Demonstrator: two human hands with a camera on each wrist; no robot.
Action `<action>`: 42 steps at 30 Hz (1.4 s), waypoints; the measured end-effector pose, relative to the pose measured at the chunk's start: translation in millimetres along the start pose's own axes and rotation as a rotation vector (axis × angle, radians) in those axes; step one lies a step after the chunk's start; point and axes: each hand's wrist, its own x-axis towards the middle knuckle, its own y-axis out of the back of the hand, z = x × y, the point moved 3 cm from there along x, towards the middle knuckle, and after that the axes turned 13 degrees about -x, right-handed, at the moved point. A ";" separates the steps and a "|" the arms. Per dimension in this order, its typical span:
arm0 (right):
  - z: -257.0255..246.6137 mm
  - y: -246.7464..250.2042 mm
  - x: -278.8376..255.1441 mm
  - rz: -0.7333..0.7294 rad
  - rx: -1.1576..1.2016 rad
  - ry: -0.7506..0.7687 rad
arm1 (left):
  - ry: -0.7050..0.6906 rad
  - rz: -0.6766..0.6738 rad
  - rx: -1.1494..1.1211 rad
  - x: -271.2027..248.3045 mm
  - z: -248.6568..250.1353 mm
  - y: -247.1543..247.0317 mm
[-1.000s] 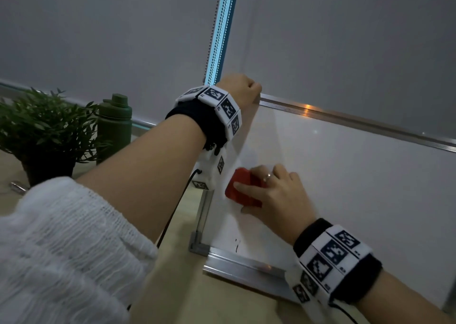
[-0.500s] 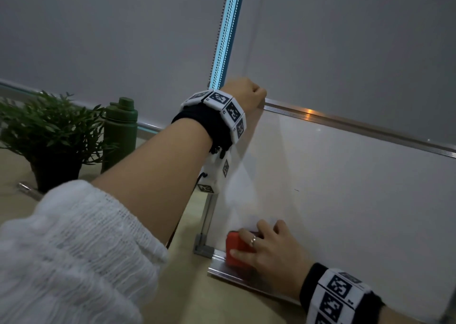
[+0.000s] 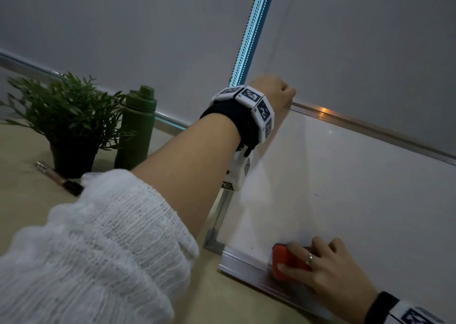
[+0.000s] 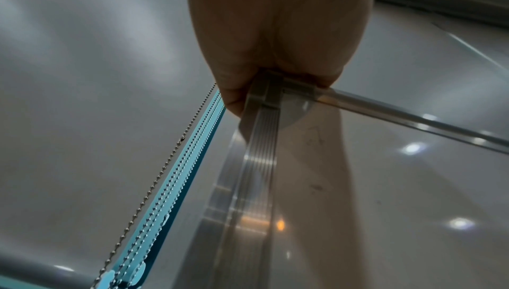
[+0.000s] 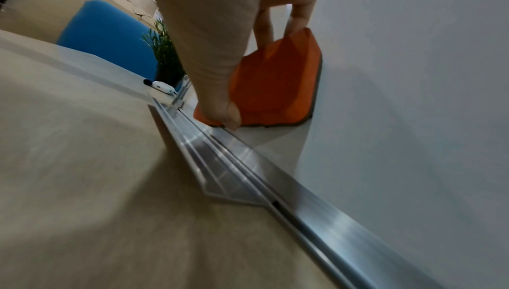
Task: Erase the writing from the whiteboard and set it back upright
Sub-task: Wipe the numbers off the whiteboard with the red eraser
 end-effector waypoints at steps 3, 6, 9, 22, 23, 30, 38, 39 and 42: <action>-0.1 6.4 9.0 0.009 0.014 0.011 | 0.001 0.006 -0.015 1.2 0.9 -2.6; -8.4 12.5 33.7 -0.008 0.004 -0.007 | 0.016 0.015 -0.011 3.3 1.0 -4.7; -21.7 14.9 69.0 -0.038 0.018 -0.044 | 0.005 0.006 0.013 2.2 2.0 -3.0; 0.8 14.2 0.5 0.048 -0.068 -0.028 | -0.008 0.025 0.001 -0.8 2.6 -3.0; -2.6 14.2 4.3 0.051 -0.071 -0.024 | -0.012 0.028 0.007 -0.1 3.1 -3.5; -37.8 19.3 90.0 0.042 -0.019 -0.022 | -0.008 0.036 0.027 -0.5 1.5 -3.0; -18.8 15.4 55.2 0.048 0.018 -0.086 | -0.031 0.037 -0.018 -2.0 -0.7 0.8; -13.7 12.1 41.2 0.037 0.001 -0.078 | -0.037 0.038 -0.021 -2.0 -0.9 0.5; -0.9 7.0 1.4 0.005 -0.085 -0.027 | -0.042 0.034 -0.022 -2.2 -0.5 -1.0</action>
